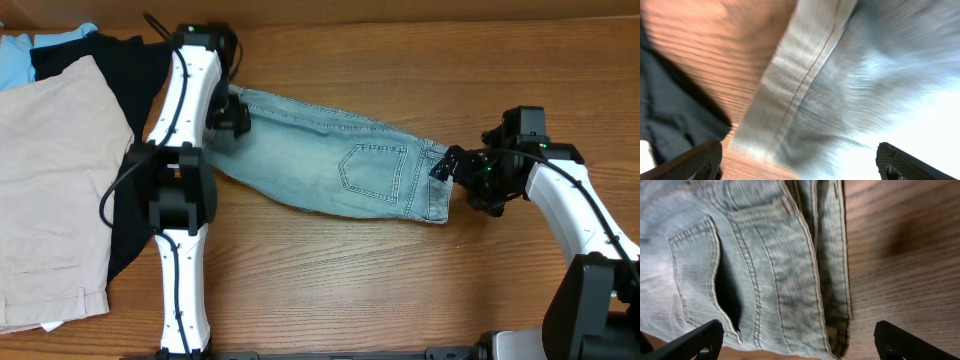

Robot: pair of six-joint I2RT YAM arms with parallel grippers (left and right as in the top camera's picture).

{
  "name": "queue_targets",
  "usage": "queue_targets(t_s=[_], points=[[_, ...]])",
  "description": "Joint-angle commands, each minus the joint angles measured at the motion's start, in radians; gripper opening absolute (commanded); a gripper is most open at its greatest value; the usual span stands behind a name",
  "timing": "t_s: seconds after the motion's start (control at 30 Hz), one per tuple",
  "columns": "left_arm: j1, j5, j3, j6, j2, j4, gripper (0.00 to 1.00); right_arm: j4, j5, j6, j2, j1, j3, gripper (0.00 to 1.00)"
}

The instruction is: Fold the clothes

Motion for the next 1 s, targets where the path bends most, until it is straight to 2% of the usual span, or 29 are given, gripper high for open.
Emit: queue_targets(t_s=[0.0,0.17,0.2,0.27,0.33,0.37,0.4,0.47,0.8,0.97], points=[[-0.005,0.013,0.072,0.035,-0.096,0.005,1.00,0.006,-0.017,-0.010,-0.001,0.000,-0.007,1.00],[-0.005,0.024,0.076,0.113,-0.097,0.038,0.99,0.006,-0.016,-0.006,-0.001,0.000,-0.007,1.00],[-0.003,0.024,0.068,0.130,-0.097,0.052,0.91,0.006,-0.016,-0.006,-0.001,0.000,-0.007,1.00],[-0.001,0.042,0.052,0.166,-0.096,0.084,0.61,0.007,-0.005,0.002,-0.001,0.000,-0.007,1.00],[-0.001,0.084,0.027,0.199,-0.096,0.119,0.24,0.003,0.018,0.023,-0.001,0.000,-0.007,1.00],[-0.001,0.108,0.009,0.217,-0.096,0.139,0.11,0.001,0.026,0.035,-0.001,0.000,-0.007,1.00],[-0.001,0.116,-0.008,0.225,-0.096,0.152,0.07,0.000,0.026,0.035,-0.001,0.000,-0.007,1.00],[-0.001,0.117,-0.053,0.226,-0.096,0.175,0.04,-0.005,0.026,0.035,-0.001,0.000,-0.007,1.00],[0.019,0.123,-0.243,0.240,-0.096,0.266,0.04,-0.031,0.125,0.077,0.000,0.000,-0.008,1.00],[0.032,0.134,-0.301,0.240,-0.096,0.339,0.04,0.018,0.130,0.076,0.021,0.000,-0.008,1.00]])
